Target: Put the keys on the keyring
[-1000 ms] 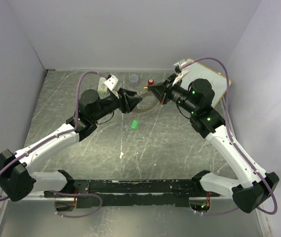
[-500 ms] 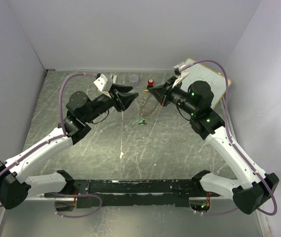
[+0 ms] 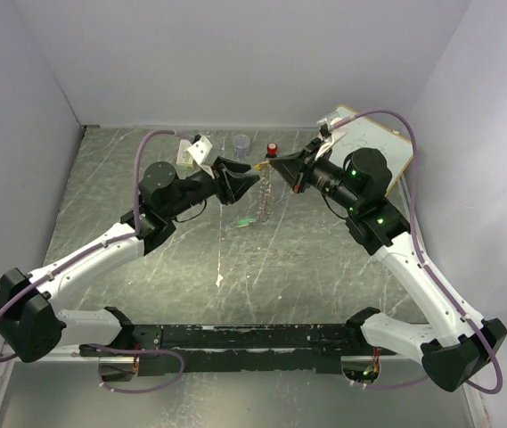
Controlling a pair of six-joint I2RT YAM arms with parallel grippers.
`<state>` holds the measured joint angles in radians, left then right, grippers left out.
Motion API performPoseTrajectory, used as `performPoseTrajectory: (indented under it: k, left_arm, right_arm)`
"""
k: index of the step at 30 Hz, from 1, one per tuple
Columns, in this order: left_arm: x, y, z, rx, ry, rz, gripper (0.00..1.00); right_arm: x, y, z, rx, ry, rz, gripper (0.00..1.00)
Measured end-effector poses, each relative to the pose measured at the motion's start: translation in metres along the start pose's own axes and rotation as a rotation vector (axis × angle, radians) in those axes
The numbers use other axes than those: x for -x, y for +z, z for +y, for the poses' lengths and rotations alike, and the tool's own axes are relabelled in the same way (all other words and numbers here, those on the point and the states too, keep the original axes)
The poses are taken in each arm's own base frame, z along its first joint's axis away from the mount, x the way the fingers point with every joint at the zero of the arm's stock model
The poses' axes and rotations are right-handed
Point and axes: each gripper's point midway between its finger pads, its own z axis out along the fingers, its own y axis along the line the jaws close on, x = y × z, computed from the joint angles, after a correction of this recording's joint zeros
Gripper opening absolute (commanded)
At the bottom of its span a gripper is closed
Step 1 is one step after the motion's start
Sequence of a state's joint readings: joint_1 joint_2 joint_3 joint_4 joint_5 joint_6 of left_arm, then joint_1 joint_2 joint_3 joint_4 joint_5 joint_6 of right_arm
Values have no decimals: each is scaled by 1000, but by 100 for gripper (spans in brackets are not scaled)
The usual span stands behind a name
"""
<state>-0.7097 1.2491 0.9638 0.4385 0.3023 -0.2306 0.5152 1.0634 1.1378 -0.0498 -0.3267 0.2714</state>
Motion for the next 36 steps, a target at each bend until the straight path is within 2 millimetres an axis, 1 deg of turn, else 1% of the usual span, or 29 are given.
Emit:
performPoseTrajectory:
  k: [10, 15, 18, 24, 30, 32, 35, 36]
  left_arm:
    - [-2, 8, -10, -74, -11, -14, 52]
    - [-7, 13, -11, -92, -24, -9, 53]
    - [-6, 15, -11, -97, -26, -14, 53]
    - [4, 17, -14, -107, -16, -42, 55]
    - [5, 17, -14, -109, -14, -47, 55]
    - [5, 17, -14, -110, -14, -48, 55]
    - [6, 19, -15, -116, -16, -52, 51]
    - [7, 19, -15, -117, -17, -53, 46]
  right_arm:
    - [-1, 0, 5, 31, 0, 5, 0]
    - [0, 0, 8, 48, -3, 2, 0]
    - [-2, 0, 9, 58, -3, 3, 0]
    - [-5, 0, 12, 81, -4, 7, 0]
    - [-7, 0, 16, 105, -6, 9, 0]
    - [-7, 0, 17, 111, -6, 11, 0]
    - [-7, 0, 19, 121, -7, 9, 0]
    - [-7, 0, 19, 122, -8, 8, 0]
